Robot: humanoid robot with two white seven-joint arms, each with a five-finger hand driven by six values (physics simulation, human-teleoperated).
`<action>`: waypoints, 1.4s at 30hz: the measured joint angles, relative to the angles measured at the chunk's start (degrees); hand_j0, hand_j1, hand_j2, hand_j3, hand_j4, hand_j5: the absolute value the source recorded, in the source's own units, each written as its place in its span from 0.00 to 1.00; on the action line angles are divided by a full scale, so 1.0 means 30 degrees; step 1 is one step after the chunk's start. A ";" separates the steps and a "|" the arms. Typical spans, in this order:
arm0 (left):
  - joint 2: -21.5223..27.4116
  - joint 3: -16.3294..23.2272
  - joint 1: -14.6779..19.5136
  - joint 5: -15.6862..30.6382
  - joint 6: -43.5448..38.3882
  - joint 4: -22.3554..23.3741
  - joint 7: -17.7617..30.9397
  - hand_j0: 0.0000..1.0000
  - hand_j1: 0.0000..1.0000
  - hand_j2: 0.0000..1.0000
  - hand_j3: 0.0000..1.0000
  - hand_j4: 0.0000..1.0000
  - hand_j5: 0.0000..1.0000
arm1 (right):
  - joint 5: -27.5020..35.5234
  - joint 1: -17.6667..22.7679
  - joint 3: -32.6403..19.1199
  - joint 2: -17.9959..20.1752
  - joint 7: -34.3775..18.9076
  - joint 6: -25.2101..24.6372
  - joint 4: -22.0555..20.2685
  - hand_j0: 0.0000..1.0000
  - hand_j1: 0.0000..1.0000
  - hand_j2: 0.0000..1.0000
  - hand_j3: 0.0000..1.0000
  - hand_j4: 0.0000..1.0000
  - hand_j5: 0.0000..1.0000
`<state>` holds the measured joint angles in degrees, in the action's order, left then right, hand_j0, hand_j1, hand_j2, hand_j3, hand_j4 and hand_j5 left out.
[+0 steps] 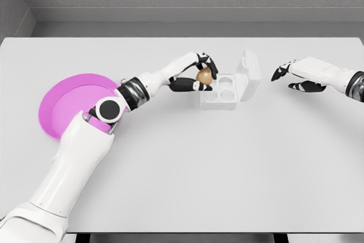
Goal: Pack egg into the box and close the box lid
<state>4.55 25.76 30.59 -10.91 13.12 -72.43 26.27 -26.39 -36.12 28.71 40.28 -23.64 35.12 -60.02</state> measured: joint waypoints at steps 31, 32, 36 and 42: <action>-0.1512 0.0435 0.1348 -0.0995 0.0157 0.4456 0.0002 0.63 0.63 0.63 0.63 0.63 0.63 | 0.0002 0.0000 0.0000 -0.0029 0.0020 0.0000 -0.0022 0.62 0.62 0.62 0.62 0.62 0.62; -0.1512 0.0432 0.1348 -0.1002 0.0162 0.4464 0.0002 0.67 0.67 0.67 0.67 0.67 0.67 | 0.0002 0.0000 0.0000 -0.0029 0.0020 0.0000 -0.0022 0.62 0.62 0.62 0.62 0.62 0.62; -0.1512 0.0437 0.1348 -0.1020 0.0172 0.4491 -0.0009 0.72 0.72 0.72 0.72 0.72 0.72 | 0.0003 0.0000 0.0000 -0.0093 0.0016 0.0000 -0.0028 0.62 0.62 0.62 0.62 0.62 0.62; -0.1513 0.0442 0.1348 -0.1024 0.0175 0.4499 -0.0012 0.72 0.72 0.72 0.72 0.72 0.72 | 0.0006 0.0000 0.0000 -0.0132 0.0011 0.0000 -0.0061 0.62 0.62 0.62 0.62 0.62 0.62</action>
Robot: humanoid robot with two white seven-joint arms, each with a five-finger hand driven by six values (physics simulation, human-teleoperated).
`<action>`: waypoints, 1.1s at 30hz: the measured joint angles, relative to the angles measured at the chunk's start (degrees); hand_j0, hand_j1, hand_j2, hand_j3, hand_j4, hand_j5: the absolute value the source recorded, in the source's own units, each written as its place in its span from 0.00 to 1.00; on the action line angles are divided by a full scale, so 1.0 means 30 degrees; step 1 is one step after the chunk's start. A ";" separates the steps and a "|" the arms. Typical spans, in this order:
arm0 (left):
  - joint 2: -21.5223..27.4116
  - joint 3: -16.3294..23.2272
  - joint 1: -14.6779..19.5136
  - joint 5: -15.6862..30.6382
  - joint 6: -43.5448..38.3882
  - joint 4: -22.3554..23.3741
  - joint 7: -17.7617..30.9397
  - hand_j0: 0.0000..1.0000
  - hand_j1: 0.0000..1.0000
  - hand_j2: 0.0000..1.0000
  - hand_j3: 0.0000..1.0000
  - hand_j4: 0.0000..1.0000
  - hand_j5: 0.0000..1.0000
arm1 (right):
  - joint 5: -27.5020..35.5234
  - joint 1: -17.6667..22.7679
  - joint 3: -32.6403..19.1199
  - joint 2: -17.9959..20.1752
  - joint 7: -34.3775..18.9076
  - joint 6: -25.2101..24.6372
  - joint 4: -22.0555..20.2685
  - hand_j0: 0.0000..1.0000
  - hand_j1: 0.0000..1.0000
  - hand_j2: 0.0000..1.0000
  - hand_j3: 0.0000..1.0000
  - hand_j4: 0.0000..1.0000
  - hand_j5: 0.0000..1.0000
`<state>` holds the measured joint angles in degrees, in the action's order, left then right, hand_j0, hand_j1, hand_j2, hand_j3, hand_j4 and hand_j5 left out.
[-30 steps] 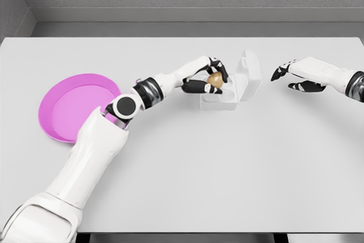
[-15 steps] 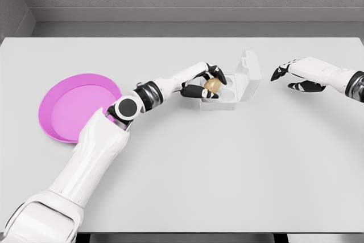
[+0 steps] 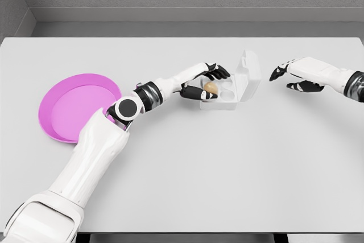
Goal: Pack egg into the box and close the box lid
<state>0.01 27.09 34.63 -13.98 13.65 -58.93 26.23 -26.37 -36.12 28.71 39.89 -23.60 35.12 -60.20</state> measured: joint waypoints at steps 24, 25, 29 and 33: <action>0.0003 -0.0626 0.0117 0.0106 -0.0135 -0.0366 -0.0006 0.99 0.99 0.99 0.99 0.99 0.99 | -0.0002 -0.0088 0.0002 -0.0013 -0.0019 0.0000 -0.0174 0.62 0.62 0.62 0.62 0.62 0.62; 0.0050 -0.0845 0.0059 0.0110 -0.0133 -0.0582 -0.0005 0.99 0.99 0.99 0.99 0.99 0.99 | -0.0003 -0.0117 0.0006 -0.0020 -0.0019 0.0000 -0.0185 0.62 0.62 0.62 0.62 0.62 0.62; 0.0586 -0.1720 -0.0029 0.0154 -0.0144 -0.1282 -0.0006 1.00 1.00 1.00 1.00 1.00 1.00 | -0.0034 -0.0117 0.0023 -0.0157 -0.0021 0.0001 -0.0363 0.62 0.62 0.62 0.62 0.62 0.62; 0.1626 -0.2709 -0.0468 0.0245 -0.0127 -0.2822 -0.0005 1.00 1.00 1.00 1.00 1.00 1.00 | -0.0046 -0.0088 0.0027 -0.0324 -0.0021 0.0002 -0.0869 0.62 0.62 0.62 0.62 0.62 0.62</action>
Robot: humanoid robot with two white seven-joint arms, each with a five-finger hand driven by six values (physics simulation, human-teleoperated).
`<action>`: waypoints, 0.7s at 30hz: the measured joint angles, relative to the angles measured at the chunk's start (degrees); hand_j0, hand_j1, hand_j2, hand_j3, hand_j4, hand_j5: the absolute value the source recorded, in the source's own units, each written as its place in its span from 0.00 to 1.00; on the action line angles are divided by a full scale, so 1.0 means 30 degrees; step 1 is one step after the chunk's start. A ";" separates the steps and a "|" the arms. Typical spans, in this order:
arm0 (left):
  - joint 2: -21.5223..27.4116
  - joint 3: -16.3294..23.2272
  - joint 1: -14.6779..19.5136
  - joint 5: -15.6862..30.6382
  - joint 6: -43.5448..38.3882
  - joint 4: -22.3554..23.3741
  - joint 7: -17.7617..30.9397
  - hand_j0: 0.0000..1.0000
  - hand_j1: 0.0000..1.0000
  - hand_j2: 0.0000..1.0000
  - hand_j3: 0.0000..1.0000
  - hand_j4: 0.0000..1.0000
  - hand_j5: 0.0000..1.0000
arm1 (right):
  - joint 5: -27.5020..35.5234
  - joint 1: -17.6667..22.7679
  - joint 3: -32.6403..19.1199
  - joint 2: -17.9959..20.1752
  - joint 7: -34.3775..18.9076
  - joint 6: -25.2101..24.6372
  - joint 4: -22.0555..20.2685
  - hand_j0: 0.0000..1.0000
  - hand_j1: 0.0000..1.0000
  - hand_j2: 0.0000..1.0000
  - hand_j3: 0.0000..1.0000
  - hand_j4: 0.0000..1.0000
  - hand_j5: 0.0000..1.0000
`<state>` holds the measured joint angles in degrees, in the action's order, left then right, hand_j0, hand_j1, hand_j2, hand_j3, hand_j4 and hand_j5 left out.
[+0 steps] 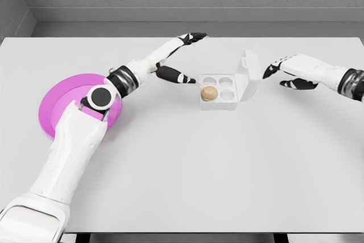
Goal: Pack egg into the box and close the box lid
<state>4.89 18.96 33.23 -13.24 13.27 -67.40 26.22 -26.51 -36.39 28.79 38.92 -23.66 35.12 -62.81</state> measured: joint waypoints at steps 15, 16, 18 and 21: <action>0.8491 -0.4435 -0.6681 0.6082 0.6152 -0.6704 0.0079 1.00 1.00 1.00 1.00 1.00 1.00 | 0.0209 0.0000 0.0659 -0.0241 0.0053 -0.0005 -0.3613 0.62 0.62 0.62 0.62 0.62 0.62; 0.8543 -0.4731 -0.6681 0.6182 0.6468 -0.6607 0.0089 1.00 1.00 1.00 1.00 1.00 1.00 | 0.0211 -0.0029 0.0832 -0.0444 0.0078 -0.0005 -0.3847 0.62 0.62 0.62 0.62 0.62 0.62; 0.8624 -0.5258 -0.7295 0.6203 0.6863 -0.6384 0.0103 1.00 1.00 1.00 1.00 1.00 1.00 | 0.0237 -0.0351 0.1275 -0.0986 0.0158 -0.0008 -0.4269 0.62 0.62 0.62 0.62 0.62 0.62; 0.8745 -0.5651 -0.7589 0.6182 0.7124 -0.6362 0.0119 1.00 1.00 1.00 1.00 1.00 1.00 | 0.0273 -0.0908 0.2149 -0.1953 0.0252 -0.0010 -0.4555 0.62 0.62 0.62 0.62 0.62 0.62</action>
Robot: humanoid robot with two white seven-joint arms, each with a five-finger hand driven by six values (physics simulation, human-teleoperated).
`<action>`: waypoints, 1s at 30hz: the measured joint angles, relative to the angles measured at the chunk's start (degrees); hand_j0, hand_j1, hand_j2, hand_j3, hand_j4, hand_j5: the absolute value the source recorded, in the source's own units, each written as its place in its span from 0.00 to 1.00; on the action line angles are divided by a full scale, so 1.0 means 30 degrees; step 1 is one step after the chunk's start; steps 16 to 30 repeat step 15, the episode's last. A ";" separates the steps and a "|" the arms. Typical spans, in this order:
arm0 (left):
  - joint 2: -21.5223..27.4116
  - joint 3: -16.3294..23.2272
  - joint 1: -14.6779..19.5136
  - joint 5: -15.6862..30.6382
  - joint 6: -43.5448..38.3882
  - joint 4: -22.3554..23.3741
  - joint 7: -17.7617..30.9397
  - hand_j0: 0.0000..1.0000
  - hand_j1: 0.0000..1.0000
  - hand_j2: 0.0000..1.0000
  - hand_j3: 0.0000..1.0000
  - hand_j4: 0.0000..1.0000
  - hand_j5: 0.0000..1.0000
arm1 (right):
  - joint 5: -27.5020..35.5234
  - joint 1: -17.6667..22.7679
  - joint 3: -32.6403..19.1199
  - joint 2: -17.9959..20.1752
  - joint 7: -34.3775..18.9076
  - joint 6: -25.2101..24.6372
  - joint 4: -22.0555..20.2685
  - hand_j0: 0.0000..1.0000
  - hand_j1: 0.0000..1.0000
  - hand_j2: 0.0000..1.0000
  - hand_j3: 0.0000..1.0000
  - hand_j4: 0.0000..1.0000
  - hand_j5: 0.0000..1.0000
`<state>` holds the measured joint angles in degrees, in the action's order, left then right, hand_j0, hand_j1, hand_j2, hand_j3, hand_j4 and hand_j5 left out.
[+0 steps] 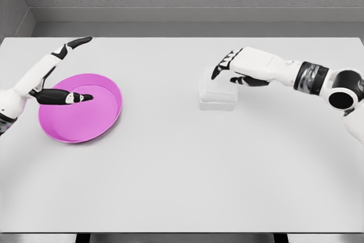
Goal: Pack egg into the box and close the box lid
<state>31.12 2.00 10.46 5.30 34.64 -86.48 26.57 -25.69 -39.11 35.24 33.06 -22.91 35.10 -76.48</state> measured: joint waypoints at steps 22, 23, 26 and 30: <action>0.0046 -0.0199 -0.0088 -0.0571 0.0155 0.0034 0.0026 1.00 1.00 1.00 1.00 1.00 1.00 | 0.2091 0.3603 -0.2927 0.4521 -0.0146 0.0012 -0.2186 0.67 0.67 0.67 0.67 0.67 0.67; 0.0046 -0.0199 -0.0088 -0.0571 0.0155 0.0034 0.0026 1.00 1.00 1.00 1.00 1.00 1.00 | 0.2091 0.3603 -0.2927 0.4521 -0.0146 0.0012 -0.2186 0.67 0.67 0.67 0.67 0.67 0.67; 0.0046 -0.0199 -0.0088 -0.0571 0.0155 0.0034 0.0026 1.00 1.00 1.00 1.00 1.00 1.00 | 0.2091 0.3603 -0.2927 0.4521 -0.0146 0.0012 -0.2186 0.67 0.67 0.67 0.67 0.67 0.67; 0.0046 -0.0199 -0.0088 -0.0571 0.0155 0.0034 0.0026 1.00 1.00 1.00 1.00 1.00 1.00 | 0.2091 0.3603 -0.2927 0.4521 -0.0146 0.0012 -0.2186 0.67 0.67 0.67 0.67 0.67 0.67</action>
